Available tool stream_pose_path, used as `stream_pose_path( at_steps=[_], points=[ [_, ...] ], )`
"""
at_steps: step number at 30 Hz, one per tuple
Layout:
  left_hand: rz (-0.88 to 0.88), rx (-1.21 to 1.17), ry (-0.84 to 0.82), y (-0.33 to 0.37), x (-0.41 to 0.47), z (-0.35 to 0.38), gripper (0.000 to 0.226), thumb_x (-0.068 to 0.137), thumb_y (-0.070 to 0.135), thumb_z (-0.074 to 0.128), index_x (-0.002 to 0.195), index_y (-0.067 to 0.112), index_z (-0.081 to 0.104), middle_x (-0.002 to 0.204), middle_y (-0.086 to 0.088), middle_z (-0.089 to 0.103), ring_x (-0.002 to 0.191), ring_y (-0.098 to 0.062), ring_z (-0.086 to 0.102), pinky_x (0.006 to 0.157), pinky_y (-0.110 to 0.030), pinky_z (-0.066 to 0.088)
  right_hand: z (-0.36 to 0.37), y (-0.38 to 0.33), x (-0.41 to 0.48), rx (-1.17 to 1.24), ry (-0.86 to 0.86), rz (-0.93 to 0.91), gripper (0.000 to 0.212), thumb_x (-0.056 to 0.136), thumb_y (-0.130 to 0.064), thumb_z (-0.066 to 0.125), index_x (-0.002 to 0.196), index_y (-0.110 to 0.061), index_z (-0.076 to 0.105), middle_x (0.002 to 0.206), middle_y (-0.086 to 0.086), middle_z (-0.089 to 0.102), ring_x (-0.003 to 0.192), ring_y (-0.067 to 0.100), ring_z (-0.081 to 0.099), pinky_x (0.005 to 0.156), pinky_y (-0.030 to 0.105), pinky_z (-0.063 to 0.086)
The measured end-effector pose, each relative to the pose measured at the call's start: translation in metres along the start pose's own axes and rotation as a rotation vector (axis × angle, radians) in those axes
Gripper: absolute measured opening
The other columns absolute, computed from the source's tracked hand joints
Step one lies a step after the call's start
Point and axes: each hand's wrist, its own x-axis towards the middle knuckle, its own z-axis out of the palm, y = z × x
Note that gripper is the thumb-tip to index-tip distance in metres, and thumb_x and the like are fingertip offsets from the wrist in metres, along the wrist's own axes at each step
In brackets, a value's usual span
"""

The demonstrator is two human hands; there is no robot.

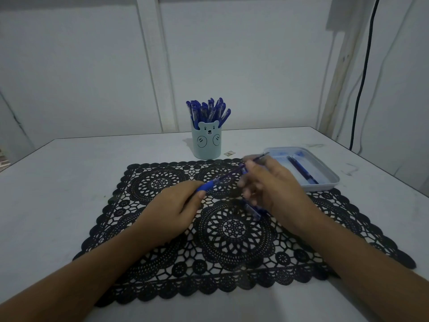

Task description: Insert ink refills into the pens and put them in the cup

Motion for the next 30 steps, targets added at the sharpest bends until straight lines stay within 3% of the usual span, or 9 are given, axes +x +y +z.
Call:
stream_pose_path(
  at_steps=[2,5,8,11,15,18,22,25,30],
  points=[
    [-0.017,0.003,-0.003,0.0,0.0,0.0,0.032,0.092,0.035,0.036,0.104,0.016,0.059,0.069,0.015,0.052,0.072,-0.004,0.05,0.06,-0.01,0.036,-0.003,-0.001,0.001,0.074,0.095,-0.072,0.009,0.092,-0.021,0.047,0.094,-0.013,0.051,0.064,0.0,0.06,0.053,0.01,0.052,0.048,0.022,0.04],
    [-0.032,0.036,-0.04,-0.001,0.0,0.001,0.031,0.09,0.034,0.036,0.108,0.019,0.058,0.072,0.016,0.052,0.074,-0.006,0.05,0.059,-0.013,0.037,-0.004,0.0,0.0,-0.073,0.128,-0.148,0.007,0.09,-0.013,0.052,0.087,-0.012,0.058,0.062,-0.003,0.06,0.052,0.005,0.054,0.05,0.018,0.044],
    [-0.025,0.047,-0.043,-0.001,0.0,0.002,0.035,0.091,0.039,0.034,0.108,0.021,0.057,0.073,0.017,0.052,0.073,-0.005,0.05,0.058,-0.015,0.037,-0.004,0.002,-0.001,-0.509,0.026,-0.165,0.014,0.088,-0.023,0.057,0.1,-0.021,0.064,0.068,-0.006,0.06,0.053,-0.001,0.052,0.053,0.01,0.043],
    [-0.026,0.043,-0.031,-0.002,0.0,0.002,0.037,0.09,0.04,0.032,0.106,0.02,0.058,0.071,0.015,0.053,0.073,-0.006,0.05,0.059,-0.015,0.038,-0.008,0.005,-0.001,-1.017,-0.073,-0.235,0.031,0.09,-0.037,0.051,0.118,-0.027,0.058,0.086,-0.01,0.058,0.071,-0.004,0.051,0.062,0.005,0.037],
    [-0.029,0.059,-0.04,-0.003,0.0,0.002,0.036,0.091,0.04,0.033,0.108,0.02,0.058,0.073,0.015,0.053,0.071,-0.005,0.05,0.057,-0.016,0.038,-0.01,0.012,-0.001,-1.317,-0.258,-0.319,0.029,0.09,-0.038,0.05,0.116,-0.027,0.059,0.102,-0.008,0.049,0.092,0.005,0.049,0.081,0.018,0.04],
    [-0.012,0.063,-0.047,-0.005,0.0,0.002,0.048,0.087,0.048,0.026,0.111,0.021,0.057,0.075,0.017,0.053,0.07,-0.004,0.05,0.056,-0.017,0.038,-0.01,0.016,0.001,-1.312,-0.251,-0.344,0.019,0.09,-0.029,0.053,0.106,-0.025,0.062,0.101,-0.01,0.053,0.093,0.004,0.051,0.085,0.021,0.044],
    [-0.005,0.081,-0.058,-0.005,0.0,0.003,0.05,0.086,0.05,0.024,0.112,0.022,0.056,0.077,0.019,0.051,0.072,0.0,0.05,0.057,-0.013,0.035,-0.009,0.009,0.002,-0.862,-0.015,-0.307,0.014,0.087,-0.018,0.059,0.085,-0.032,0.06,0.081,-0.015,0.061,0.073,-0.001,0.057,0.067,0.005,0.044],
    [0.003,0.096,-0.064,-0.006,-0.001,0.004,0.05,0.087,0.049,0.024,0.112,0.022,0.056,0.077,0.019,0.051,0.072,0.001,0.05,0.058,-0.011,0.033,-0.008,0.004,0.002,-0.614,0.046,-0.318,0.018,0.084,-0.012,0.062,0.085,-0.03,0.062,0.081,-0.009,0.065,0.076,0.003,0.06,0.07,0.009,0.048],
    [0.023,0.105,-0.066,-0.006,-0.001,0.004,0.046,0.088,0.046,0.026,0.111,0.02,0.057,0.076,0.022,0.048,0.071,0.003,0.049,0.058,-0.009,0.033,-0.004,0.006,0.0,-0.603,0.001,-0.307,0.021,0.084,-0.014,0.062,0.084,-0.034,0.063,0.083,-0.006,0.068,0.079,0.007,0.062,0.076,0.02,0.05]
  ],
)
